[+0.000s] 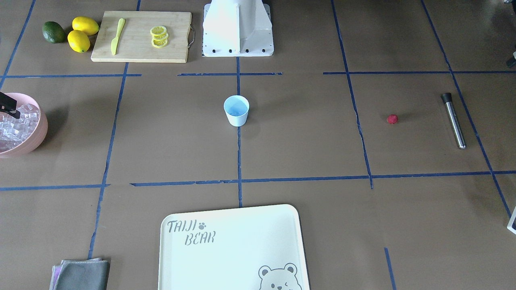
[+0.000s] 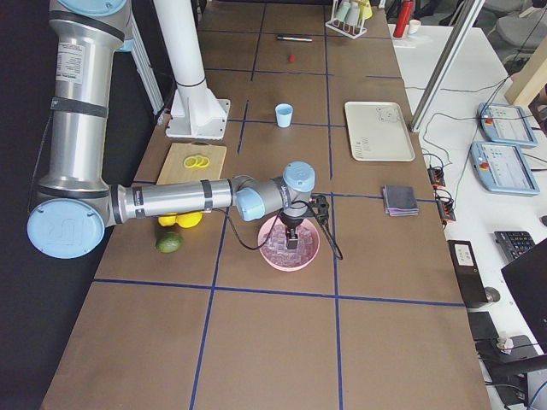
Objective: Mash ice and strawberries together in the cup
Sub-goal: 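Lower the right gripper into the bowl and grasp another ice cube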
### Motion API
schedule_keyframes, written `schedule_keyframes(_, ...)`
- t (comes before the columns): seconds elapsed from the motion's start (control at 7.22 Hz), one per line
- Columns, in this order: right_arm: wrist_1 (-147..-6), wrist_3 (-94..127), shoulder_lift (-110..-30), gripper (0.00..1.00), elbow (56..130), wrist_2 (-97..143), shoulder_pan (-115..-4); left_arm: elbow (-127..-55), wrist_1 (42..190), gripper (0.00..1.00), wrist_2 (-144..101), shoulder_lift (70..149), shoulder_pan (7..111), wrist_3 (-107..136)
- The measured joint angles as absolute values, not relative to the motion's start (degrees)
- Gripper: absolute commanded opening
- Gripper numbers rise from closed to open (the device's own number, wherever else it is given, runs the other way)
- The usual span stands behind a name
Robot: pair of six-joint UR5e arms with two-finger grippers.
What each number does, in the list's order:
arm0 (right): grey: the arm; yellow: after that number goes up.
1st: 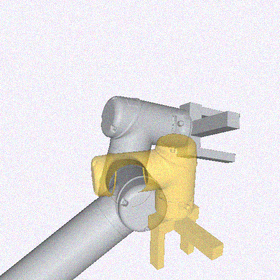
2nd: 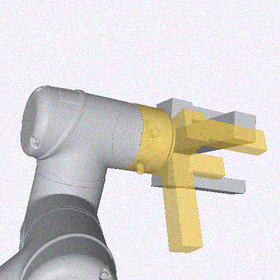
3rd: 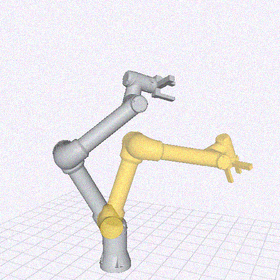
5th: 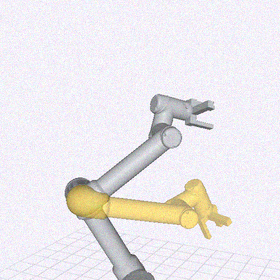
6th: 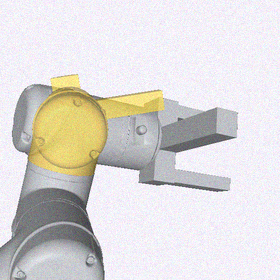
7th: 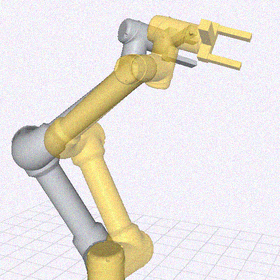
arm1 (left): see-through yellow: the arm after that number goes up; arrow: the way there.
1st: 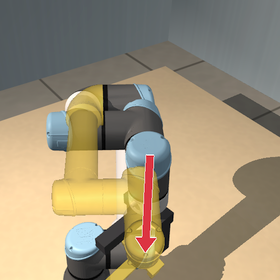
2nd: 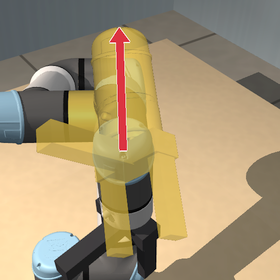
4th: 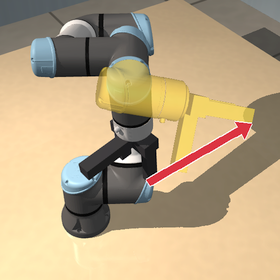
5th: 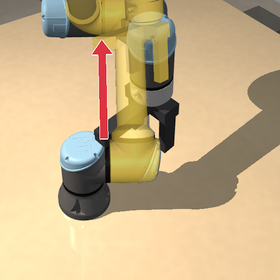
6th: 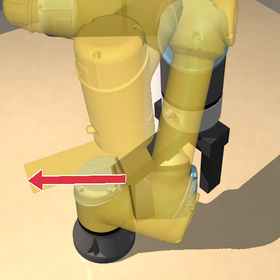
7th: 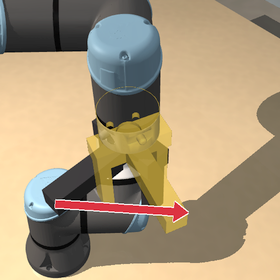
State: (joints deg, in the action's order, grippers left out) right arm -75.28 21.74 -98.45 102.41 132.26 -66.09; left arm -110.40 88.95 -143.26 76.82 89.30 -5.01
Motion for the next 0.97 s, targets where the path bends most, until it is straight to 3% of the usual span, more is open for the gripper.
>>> schedule_keyframes(0.42,-75.3,17.9,-99.7,0.95,102.2,130.6,-64.3,-110.4,88.9,1.00,-143.3,76.7,89.3,-5.0)
schedule_keyframes(0.97,-75.3,17.4,-98.8,0.81,100.9,128.5,-62.8,-110.4,88.9,1.00,-143.3,76.7,89.3,-5.0)
